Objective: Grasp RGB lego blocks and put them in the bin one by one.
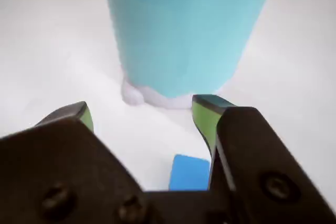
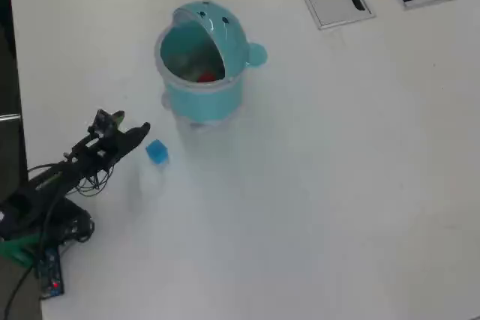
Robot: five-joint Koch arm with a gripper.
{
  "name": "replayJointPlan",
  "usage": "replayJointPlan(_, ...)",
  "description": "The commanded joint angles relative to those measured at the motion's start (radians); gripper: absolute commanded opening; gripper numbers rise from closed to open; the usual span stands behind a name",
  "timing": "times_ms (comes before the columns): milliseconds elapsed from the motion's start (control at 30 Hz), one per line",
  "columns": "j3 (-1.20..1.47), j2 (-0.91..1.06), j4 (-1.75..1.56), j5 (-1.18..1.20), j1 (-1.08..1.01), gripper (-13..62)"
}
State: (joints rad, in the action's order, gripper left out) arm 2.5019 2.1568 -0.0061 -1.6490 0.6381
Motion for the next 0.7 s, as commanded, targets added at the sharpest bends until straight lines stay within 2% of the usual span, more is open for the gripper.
replayJointPlan(0,-0.025,0.011,0.005,-0.015,-0.003,35.5)
replayJointPlan(667,-0.008,-0.091,0.104,-0.018,-0.071,34.6)
